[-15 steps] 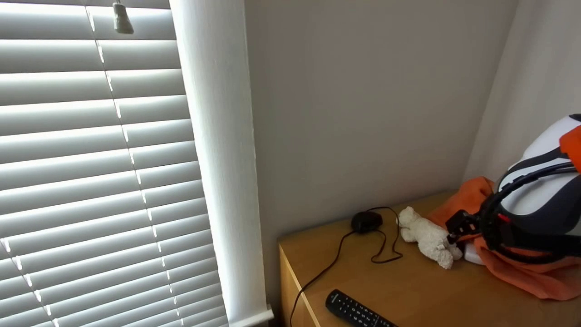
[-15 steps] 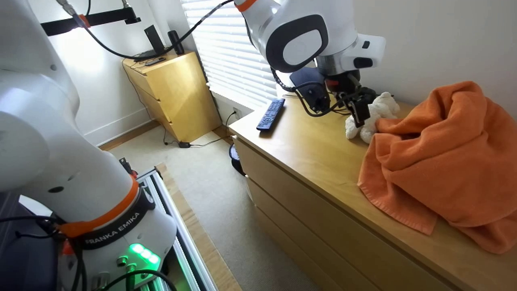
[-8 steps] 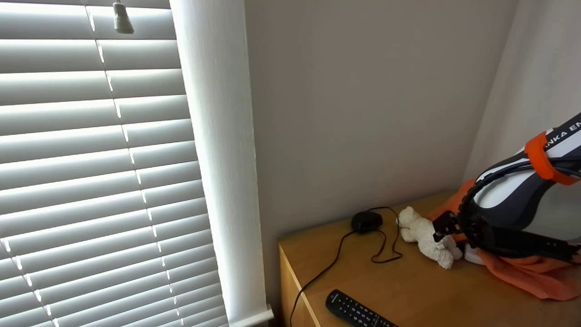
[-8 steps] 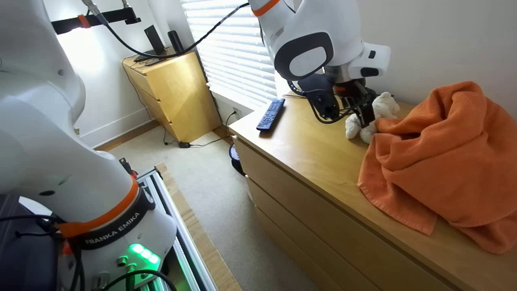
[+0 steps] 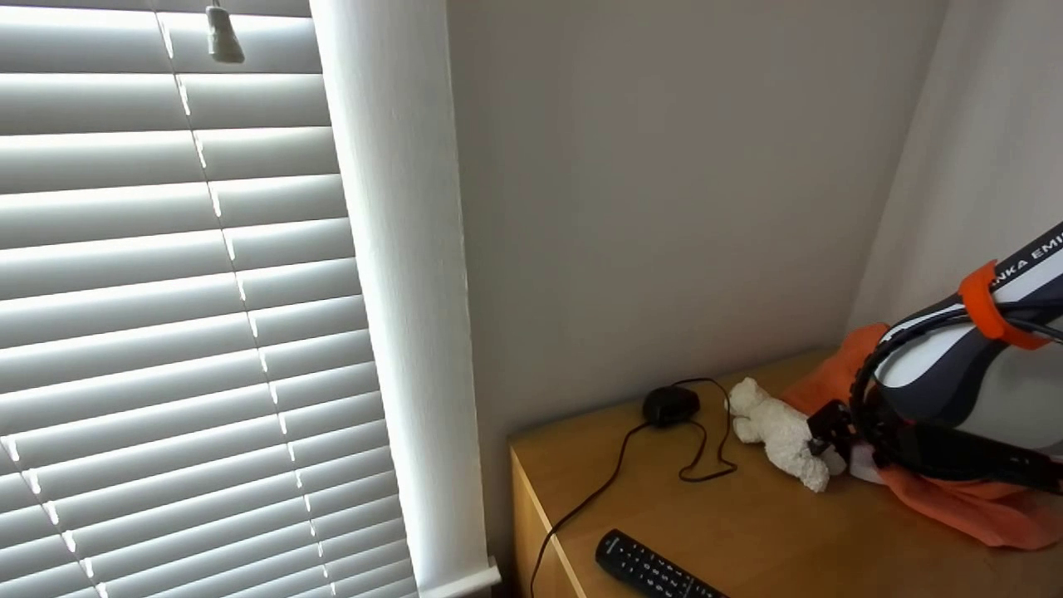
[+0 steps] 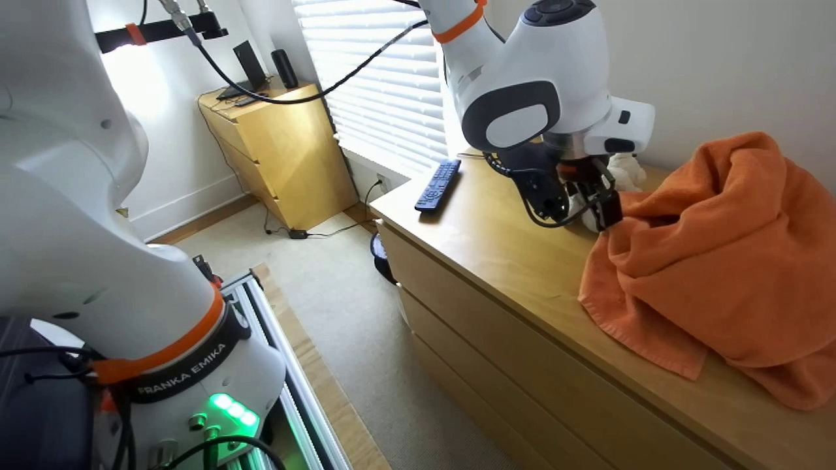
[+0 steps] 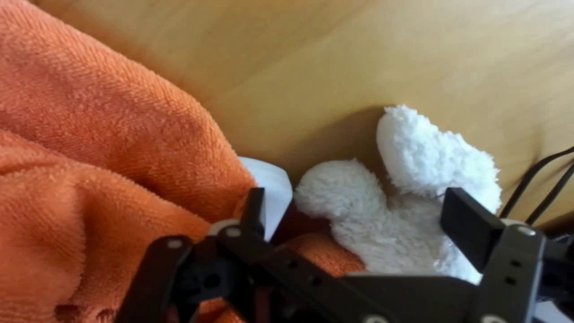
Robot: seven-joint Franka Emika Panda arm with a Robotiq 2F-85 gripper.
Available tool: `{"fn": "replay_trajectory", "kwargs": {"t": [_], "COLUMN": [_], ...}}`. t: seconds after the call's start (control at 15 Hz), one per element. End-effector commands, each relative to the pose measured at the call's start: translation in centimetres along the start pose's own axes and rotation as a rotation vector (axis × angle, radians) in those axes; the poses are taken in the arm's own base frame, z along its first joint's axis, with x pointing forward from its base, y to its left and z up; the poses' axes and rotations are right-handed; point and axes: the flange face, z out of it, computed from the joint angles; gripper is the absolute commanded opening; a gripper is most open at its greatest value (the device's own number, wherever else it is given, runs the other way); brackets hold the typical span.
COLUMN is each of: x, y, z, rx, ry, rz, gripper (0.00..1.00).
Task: Push the orange towel to the right then move the white remote control to the left.
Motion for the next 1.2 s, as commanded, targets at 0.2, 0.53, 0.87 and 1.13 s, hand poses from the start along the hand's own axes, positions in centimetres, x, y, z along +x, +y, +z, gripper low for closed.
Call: {"fn": "replay_trajectory", "kwargs": {"t": [0.2,0.53,0.87,1.13], "x": [-0.1,0.8,1.4,1.9], "y": [4.4,8.1,5.2,3.4], "z": [0.7,0.0,-0.4,0.0], "rx": [-0.083,-0.158,-0.070,-0.061], "ry": [-0.013,0.002,0.014,0.024], "rz": [0.012,0.031,0.068,0.087], "gripper": [1.00,1.00,1.00,1.00]}}
